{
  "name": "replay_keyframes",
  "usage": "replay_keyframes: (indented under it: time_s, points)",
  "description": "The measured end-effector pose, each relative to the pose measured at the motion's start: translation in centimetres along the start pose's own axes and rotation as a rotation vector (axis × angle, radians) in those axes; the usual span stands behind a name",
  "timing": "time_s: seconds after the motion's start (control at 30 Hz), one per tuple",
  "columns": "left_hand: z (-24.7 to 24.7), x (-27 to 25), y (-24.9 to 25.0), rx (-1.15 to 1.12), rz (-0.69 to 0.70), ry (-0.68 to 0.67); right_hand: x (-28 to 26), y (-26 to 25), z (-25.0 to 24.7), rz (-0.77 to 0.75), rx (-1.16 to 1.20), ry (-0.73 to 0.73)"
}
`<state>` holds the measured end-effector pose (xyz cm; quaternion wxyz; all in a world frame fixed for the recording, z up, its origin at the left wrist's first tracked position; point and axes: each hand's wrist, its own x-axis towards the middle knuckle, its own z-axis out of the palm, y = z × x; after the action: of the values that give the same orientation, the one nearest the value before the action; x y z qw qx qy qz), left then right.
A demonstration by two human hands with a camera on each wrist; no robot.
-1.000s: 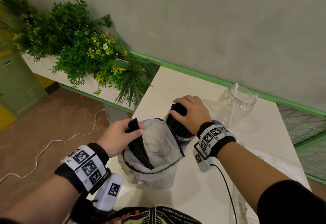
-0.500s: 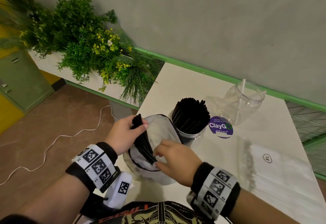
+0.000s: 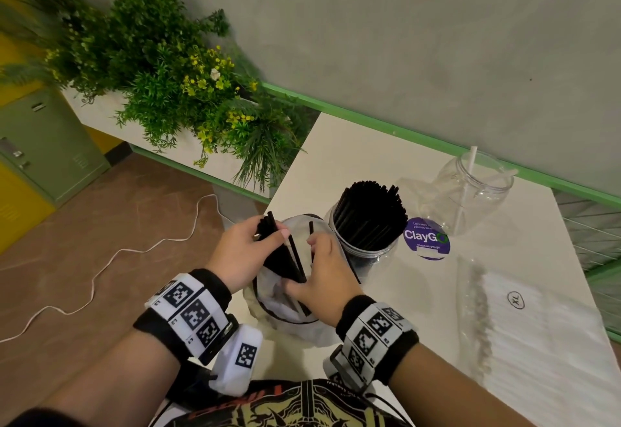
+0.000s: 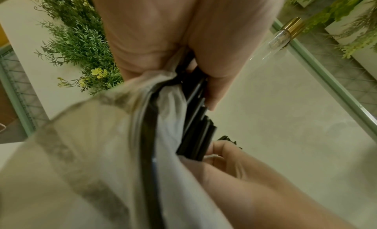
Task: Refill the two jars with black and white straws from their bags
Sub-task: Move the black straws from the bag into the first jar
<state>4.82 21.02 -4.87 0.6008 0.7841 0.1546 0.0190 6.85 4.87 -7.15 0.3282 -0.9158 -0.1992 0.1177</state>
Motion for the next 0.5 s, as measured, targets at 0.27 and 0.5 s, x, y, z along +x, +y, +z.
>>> replay_keyframes:
  time_s: [0.27,0.5]
  points:
    - [0.0,-0.3,0.2,-0.024,0.022,-0.022,1.0,0.5,-0.1,0.035,0.075,-0.028]
    - [0.0,-0.2,0.5,-0.038,0.026,-0.021,1.3,0.3,0.4,-0.060,0.083,-0.040]
